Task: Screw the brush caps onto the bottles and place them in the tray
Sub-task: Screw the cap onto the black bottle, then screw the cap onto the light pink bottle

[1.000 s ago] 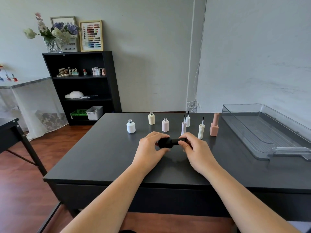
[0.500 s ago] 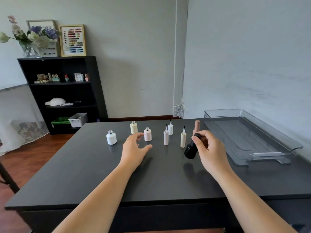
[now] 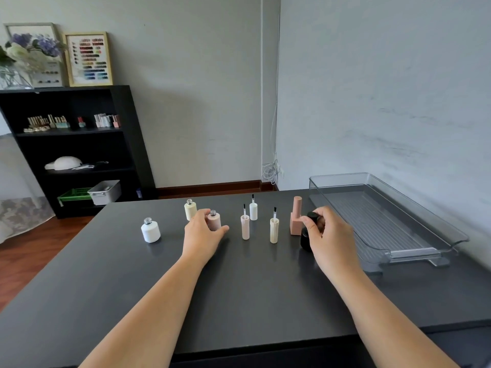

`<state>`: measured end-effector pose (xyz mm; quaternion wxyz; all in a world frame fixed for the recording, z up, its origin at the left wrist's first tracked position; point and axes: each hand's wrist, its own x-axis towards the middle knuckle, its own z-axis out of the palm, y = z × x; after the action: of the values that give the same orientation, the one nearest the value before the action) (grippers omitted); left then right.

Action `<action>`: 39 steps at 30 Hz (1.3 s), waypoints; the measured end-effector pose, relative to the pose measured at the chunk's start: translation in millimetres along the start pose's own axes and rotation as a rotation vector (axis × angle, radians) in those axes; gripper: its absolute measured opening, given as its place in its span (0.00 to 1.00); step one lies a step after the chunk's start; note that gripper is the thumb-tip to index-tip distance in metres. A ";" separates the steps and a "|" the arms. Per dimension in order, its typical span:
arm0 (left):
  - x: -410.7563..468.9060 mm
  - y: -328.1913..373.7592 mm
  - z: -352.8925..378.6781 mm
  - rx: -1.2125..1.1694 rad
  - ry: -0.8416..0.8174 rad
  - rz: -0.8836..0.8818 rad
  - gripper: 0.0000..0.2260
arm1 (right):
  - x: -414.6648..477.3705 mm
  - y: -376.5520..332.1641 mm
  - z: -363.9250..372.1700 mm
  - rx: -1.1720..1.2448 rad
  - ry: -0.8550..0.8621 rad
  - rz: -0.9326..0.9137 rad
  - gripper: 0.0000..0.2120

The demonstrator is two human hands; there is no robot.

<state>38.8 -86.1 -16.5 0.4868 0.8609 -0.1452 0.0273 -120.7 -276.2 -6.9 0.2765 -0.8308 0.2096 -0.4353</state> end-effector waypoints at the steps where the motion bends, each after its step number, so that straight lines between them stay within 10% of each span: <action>1: 1.5 -0.1 1.2 -0.004 0.014 -0.008 0.23 | 0.4 1.0 0.6 -0.007 0.001 0.005 0.07; 12: -9.2 3.0 -1.3 -0.079 0.022 0.080 0.11 | -3.7 -7.9 -3.7 -0.008 0.044 0.021 0.16; 20: -36.5 7.2 -19.1 -0.107 0.015 0.185 0.11 | -26.1 -48.4 6.9 0.105 -0.042 -0.159 0.05; 27: -53.8 -8.4 -38.1 -0.087 -0.005 0.182 0.11 | -27.5 -75.0 52.7 0.011 -0.373 0.065 0.21; 39: -52.5 -18.1 -44.0 -0.140 -0.030 0.169 0.11 | -11.5 -81.9 92.3 0.061 -0.420 0.317 0.11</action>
<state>-2.3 -28.4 -18.3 0.5394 0.8099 -0.2260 0.0450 -40.6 -181.7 -4.5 0.4035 -0.8509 0.2620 -0.2108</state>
